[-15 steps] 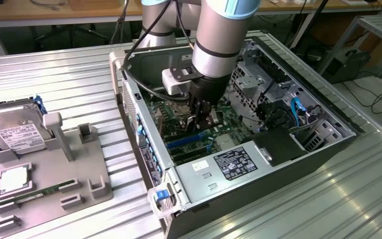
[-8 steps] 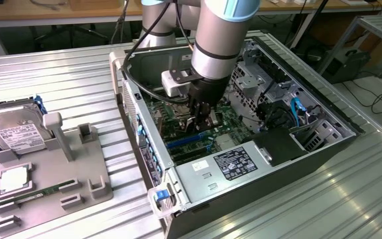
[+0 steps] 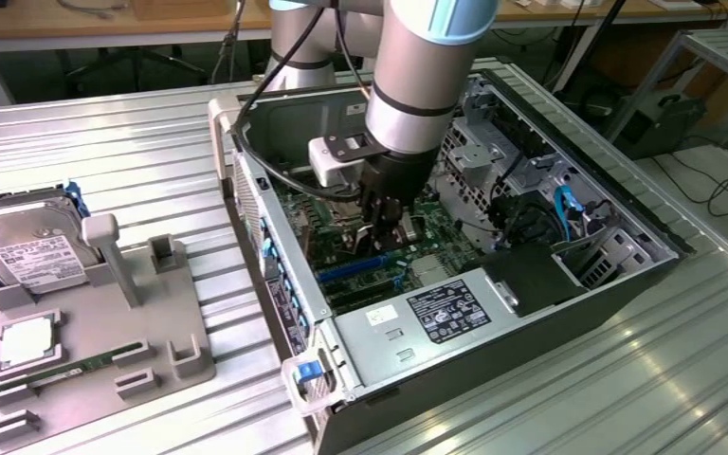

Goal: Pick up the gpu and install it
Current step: 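Insert the gpu into the slot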

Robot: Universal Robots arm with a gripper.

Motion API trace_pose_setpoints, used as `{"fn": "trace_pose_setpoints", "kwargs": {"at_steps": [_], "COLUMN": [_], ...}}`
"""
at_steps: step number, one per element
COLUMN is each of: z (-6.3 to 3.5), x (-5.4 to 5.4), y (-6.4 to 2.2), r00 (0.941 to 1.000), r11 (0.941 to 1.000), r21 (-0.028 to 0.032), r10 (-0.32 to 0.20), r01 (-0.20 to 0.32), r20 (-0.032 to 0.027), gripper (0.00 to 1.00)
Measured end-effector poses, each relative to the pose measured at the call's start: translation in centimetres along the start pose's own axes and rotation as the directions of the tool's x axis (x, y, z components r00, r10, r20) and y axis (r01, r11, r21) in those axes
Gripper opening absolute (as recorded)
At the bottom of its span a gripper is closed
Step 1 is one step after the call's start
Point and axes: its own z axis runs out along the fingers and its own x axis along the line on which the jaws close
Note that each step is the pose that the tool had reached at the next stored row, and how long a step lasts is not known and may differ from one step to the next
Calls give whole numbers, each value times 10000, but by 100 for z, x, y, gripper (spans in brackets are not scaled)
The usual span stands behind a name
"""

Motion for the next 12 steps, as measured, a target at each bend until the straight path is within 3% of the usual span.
{"fn": "trace_pose_setpoints", "kwargs": {"at_steps": [3,12], "z": [9,37], "x": [1,31], "y": [15,44], "r00": [10000,10000], "r11": [10000,10000], "r21": [75,77], "r10": [-4,-2], "r01": [4,2], "r20": [4,5], "gripper": [28,28]}}
